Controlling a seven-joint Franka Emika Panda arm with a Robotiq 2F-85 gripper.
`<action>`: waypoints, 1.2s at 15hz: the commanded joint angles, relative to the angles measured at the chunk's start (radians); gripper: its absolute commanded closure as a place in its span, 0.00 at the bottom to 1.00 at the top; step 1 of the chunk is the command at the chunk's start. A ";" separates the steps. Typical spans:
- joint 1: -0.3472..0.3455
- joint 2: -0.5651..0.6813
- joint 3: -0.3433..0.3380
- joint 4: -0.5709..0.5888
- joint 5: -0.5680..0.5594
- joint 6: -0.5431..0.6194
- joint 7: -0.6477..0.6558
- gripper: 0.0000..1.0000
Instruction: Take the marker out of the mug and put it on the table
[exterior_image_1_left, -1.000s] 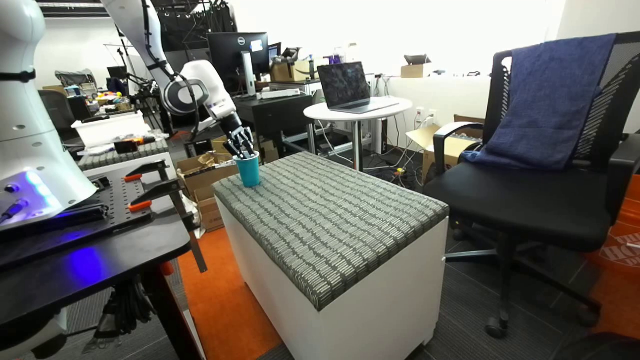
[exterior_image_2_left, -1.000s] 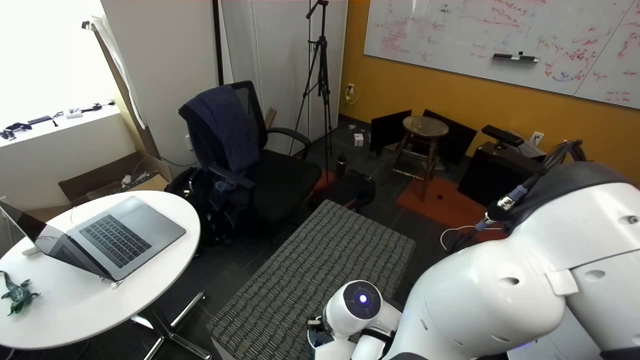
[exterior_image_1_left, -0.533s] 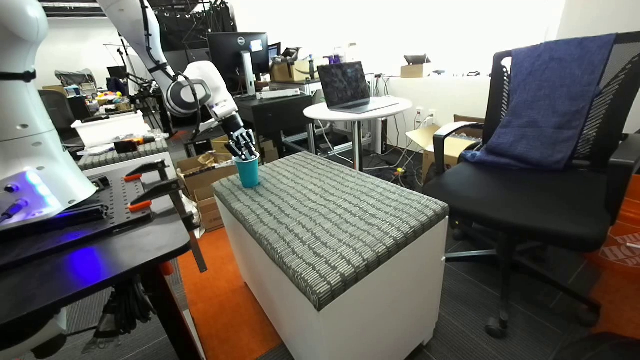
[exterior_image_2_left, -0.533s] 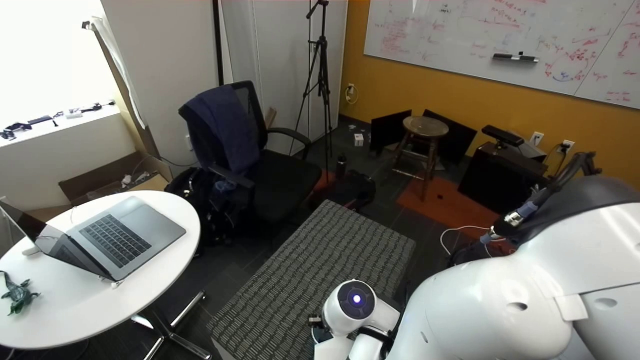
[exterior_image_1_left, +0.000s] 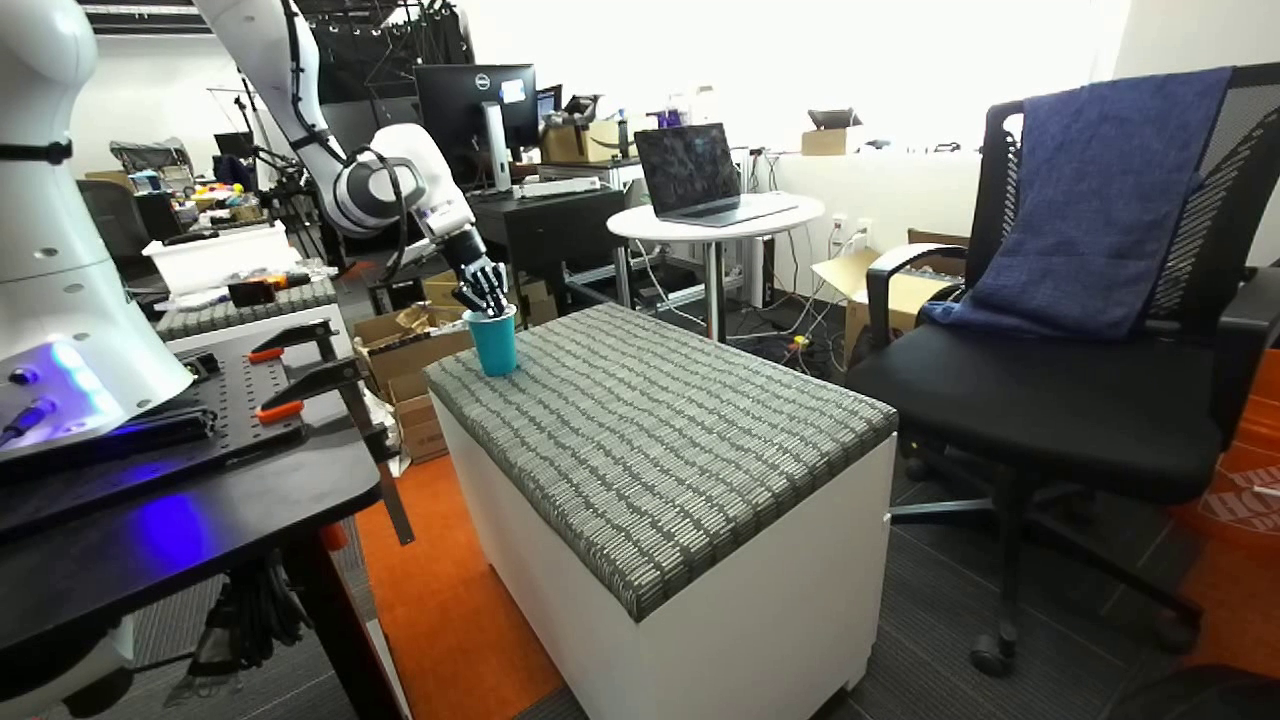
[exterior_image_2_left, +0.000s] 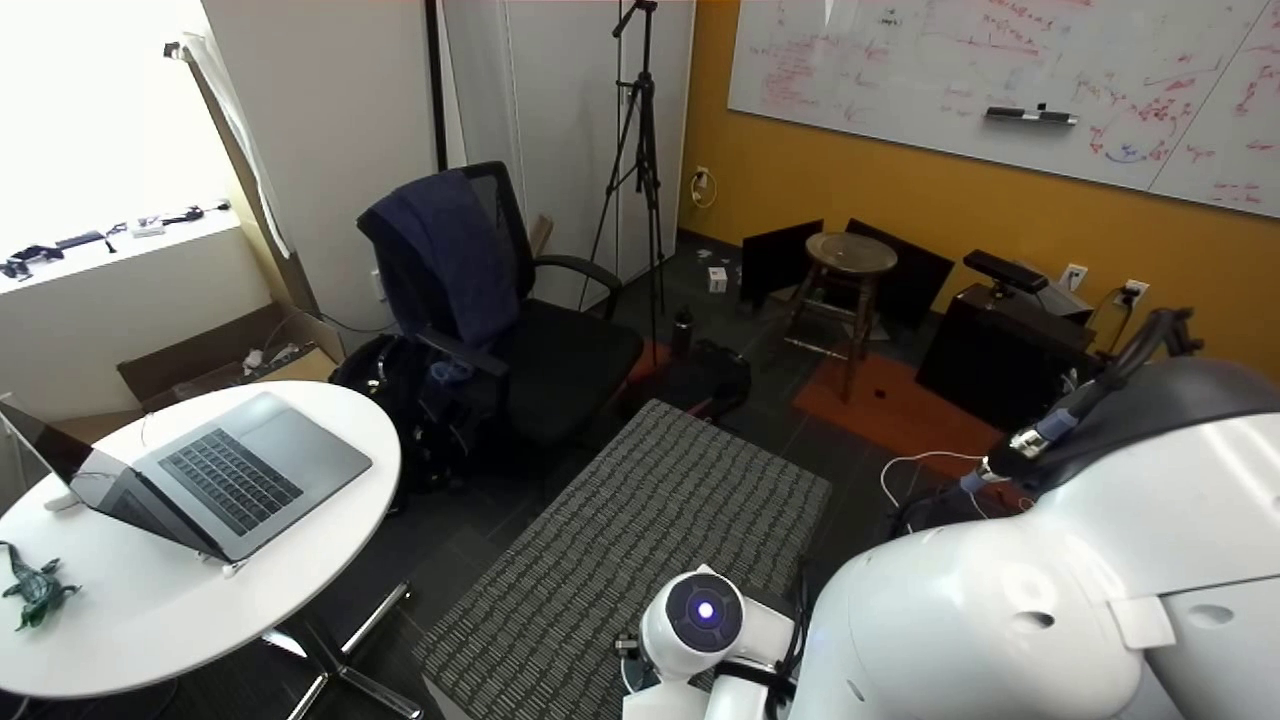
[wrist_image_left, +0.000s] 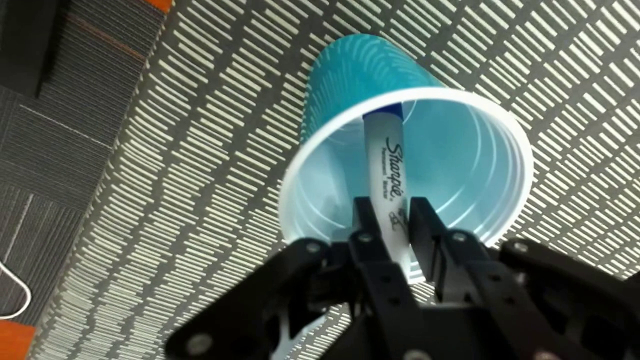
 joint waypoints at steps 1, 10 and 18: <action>0.016 -0.009 -0.026 0.002 -0.060 -0.032 0.070 0.94; 0.182 -0.064 -0.166 -0.078 -0.095 -0.054 0.171 0.94; 0.349 -0.195 -0.355 -0.195 -0.149 -0.105 0.212 0.94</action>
